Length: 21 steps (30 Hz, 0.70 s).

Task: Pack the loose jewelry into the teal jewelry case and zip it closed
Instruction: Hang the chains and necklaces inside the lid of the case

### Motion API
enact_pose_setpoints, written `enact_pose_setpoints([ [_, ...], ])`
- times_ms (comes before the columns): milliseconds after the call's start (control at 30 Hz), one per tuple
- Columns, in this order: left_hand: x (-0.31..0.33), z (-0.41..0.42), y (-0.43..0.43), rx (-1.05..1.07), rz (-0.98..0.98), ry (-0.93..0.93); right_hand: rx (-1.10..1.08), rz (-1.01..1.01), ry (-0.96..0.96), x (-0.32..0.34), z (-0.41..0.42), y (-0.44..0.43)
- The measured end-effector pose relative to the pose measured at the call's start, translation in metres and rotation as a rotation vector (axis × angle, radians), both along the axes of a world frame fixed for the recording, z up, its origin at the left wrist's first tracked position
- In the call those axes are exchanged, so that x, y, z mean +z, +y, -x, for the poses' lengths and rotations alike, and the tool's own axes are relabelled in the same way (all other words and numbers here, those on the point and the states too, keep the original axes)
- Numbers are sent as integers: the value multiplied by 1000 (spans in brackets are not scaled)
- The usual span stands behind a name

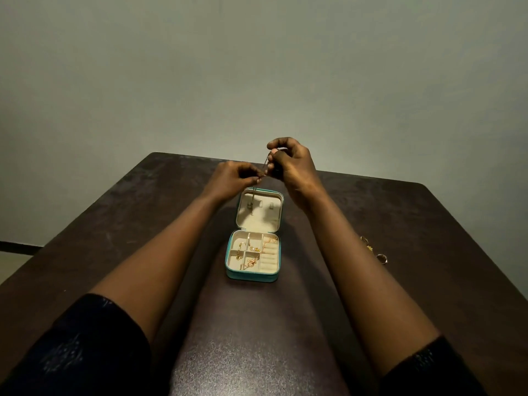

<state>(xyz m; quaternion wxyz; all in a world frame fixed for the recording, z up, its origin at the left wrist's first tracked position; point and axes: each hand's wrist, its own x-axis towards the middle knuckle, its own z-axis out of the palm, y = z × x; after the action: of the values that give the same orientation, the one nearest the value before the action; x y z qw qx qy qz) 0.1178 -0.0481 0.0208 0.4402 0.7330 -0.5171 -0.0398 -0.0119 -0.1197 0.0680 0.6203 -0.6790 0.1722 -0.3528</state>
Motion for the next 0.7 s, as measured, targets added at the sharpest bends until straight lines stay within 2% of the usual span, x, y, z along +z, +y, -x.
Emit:
enact_pose_setpoints([
  [167,-6,-12,-6,34,-147,-178,-36,-1,-58,11,5,2],
  [267,-15,-17,-8,82,-206,-214,-43,16,-88,17,7,1],
  [467,-22,-20,-15,148,-200,-135,-92,-18,-145,19,10,-4],
  [600,-16,-17,-21,210,-84,28,-108,-91,-249,20,15,-9],
  [700,-8,-13,-22,204,14,164,-112,-230,-386,25,20,-16],
])
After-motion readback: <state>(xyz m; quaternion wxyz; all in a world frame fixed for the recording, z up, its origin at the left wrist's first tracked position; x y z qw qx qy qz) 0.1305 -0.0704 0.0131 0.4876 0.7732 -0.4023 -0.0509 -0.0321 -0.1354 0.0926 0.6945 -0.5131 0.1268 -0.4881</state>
